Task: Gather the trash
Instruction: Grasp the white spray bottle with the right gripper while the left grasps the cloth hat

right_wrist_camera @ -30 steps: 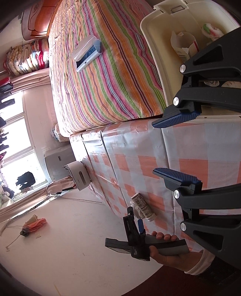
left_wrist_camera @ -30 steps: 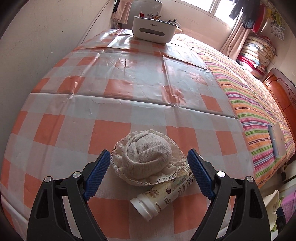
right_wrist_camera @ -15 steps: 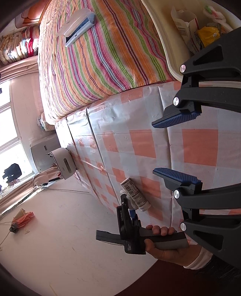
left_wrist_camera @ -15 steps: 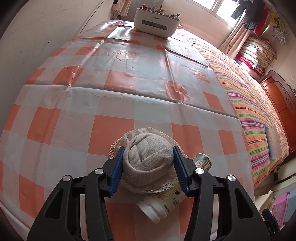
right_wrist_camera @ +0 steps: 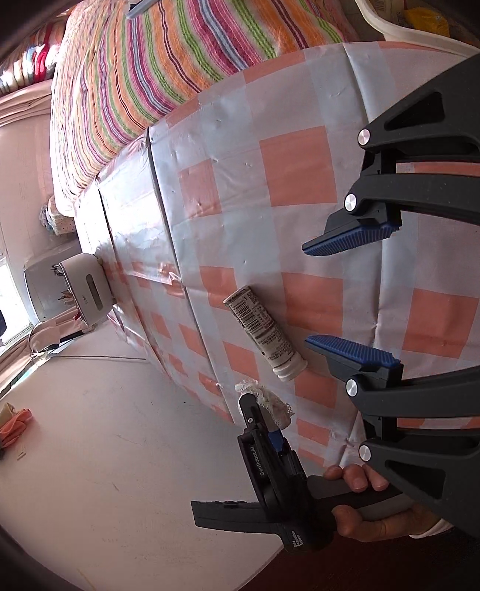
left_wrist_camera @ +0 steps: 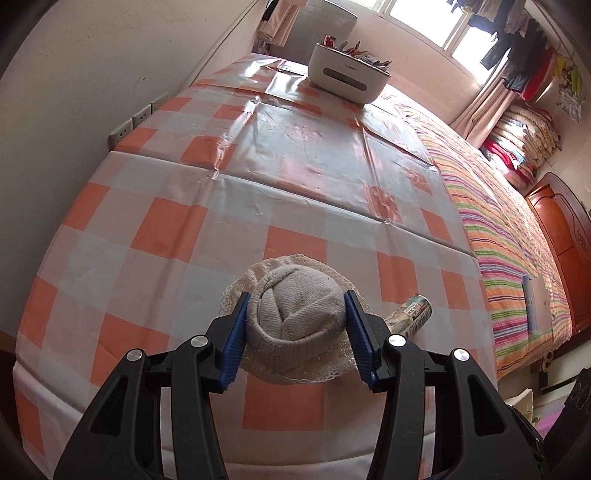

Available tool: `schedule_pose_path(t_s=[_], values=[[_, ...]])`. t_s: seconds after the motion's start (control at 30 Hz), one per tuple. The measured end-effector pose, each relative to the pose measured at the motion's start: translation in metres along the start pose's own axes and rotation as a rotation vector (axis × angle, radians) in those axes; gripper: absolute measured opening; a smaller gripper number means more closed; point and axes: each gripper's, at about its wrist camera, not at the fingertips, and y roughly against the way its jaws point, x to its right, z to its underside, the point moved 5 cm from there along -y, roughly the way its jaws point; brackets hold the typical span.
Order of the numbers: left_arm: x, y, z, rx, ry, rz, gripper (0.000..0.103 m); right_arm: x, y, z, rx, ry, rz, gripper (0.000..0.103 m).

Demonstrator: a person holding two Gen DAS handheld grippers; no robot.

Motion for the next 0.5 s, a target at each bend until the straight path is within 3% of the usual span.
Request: schedule_pose_path(t_s=[0.23,0.5], values=[[-0.018,0.03,-0.009,0.051,0.054,0.037,0.049,-0.022,-0.046,-0.027,-0.069,-0.13,0.079,0.044],[-0.023,0.05,-0.008,0.077,0.054,0.048,0.049,-0.025,-0.083,-0.029,-0.126,-0.246,0.172,0.044]])
